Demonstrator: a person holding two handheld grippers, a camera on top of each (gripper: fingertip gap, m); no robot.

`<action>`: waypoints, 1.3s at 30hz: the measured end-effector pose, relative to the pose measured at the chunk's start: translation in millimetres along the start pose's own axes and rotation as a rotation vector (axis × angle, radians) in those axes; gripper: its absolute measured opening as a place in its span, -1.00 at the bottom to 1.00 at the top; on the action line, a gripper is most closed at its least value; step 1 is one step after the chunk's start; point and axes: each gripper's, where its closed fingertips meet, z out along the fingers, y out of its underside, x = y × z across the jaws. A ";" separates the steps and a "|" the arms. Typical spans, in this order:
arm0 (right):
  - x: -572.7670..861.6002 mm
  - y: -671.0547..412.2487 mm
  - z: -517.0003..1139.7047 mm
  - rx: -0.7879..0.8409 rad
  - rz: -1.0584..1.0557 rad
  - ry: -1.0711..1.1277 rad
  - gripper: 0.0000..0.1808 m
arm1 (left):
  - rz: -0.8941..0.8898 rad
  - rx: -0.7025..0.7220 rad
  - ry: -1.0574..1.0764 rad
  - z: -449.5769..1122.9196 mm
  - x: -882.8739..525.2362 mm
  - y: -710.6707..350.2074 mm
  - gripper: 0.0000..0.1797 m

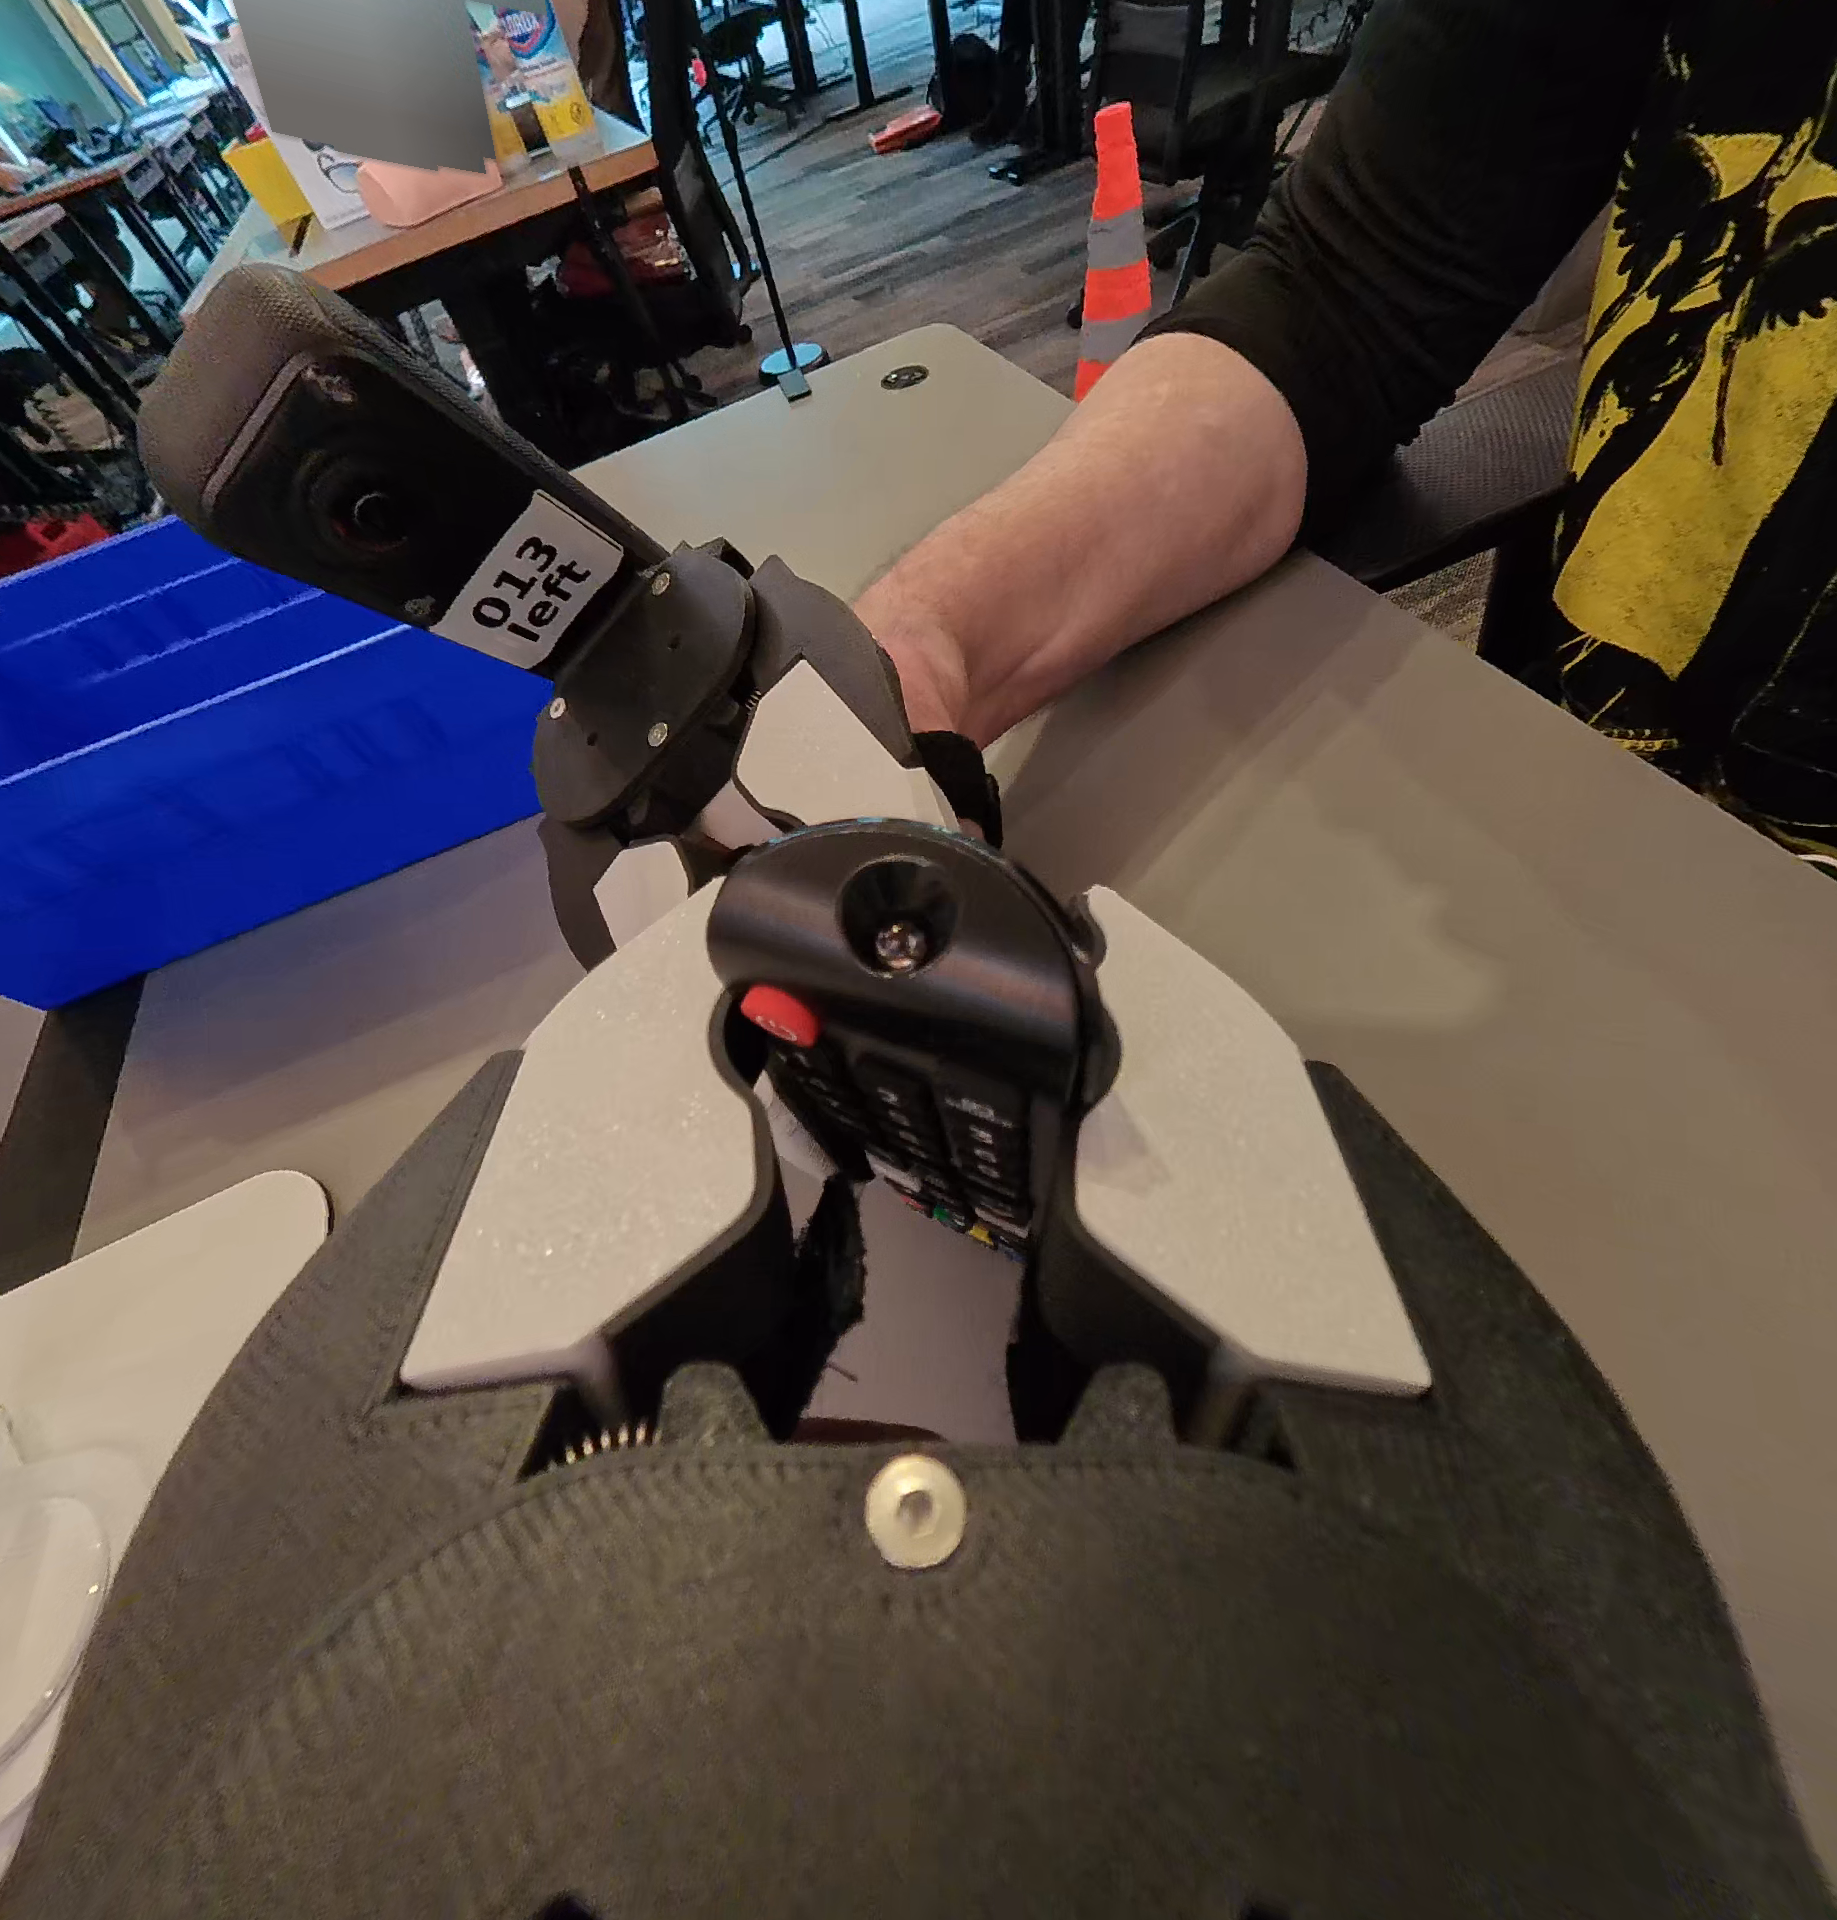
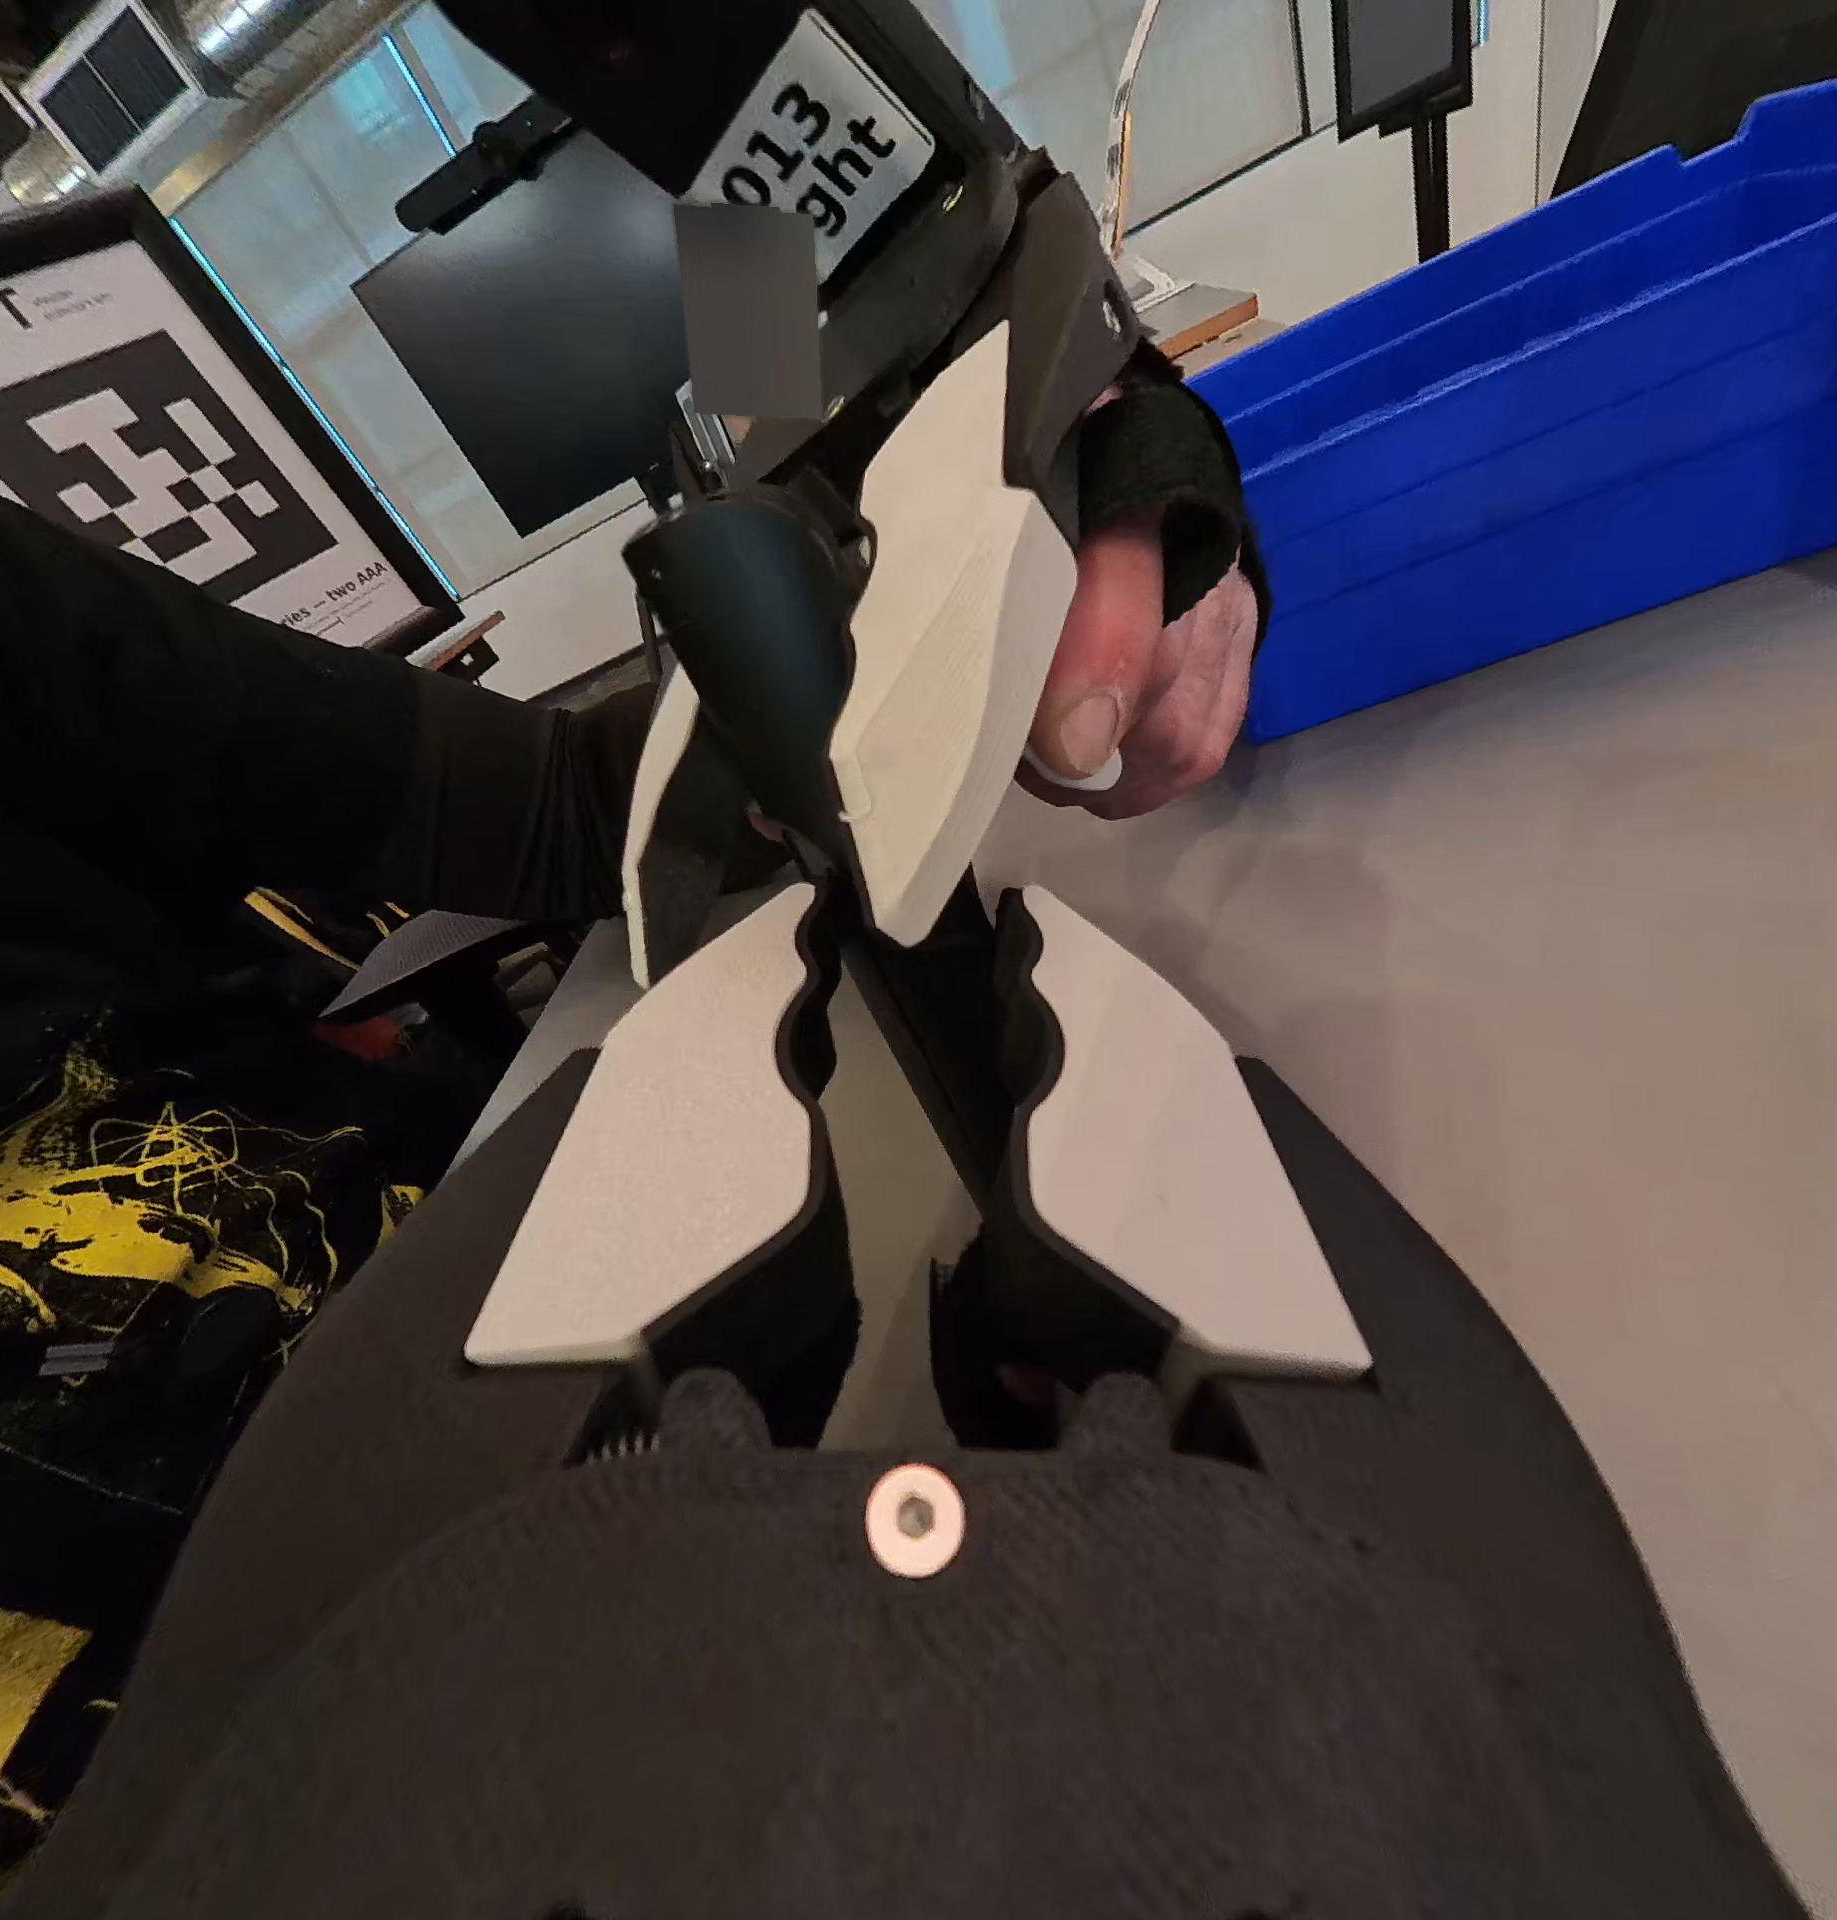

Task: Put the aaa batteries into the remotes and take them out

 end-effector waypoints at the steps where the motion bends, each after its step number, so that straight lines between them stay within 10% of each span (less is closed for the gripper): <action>1: 0.7 -0.2 -0.2 0.004 0.018 -0.007 -0.67 | -0.004 -0.005 -0.004 -0.2 -0.8 0.5 -0.37; 39: 12.8 5.6 3.9 -0.135 -0.011 0.034 -0.65 | -0.065 -0.021 -0.024 -12.6 -9.8 11.9 -0.37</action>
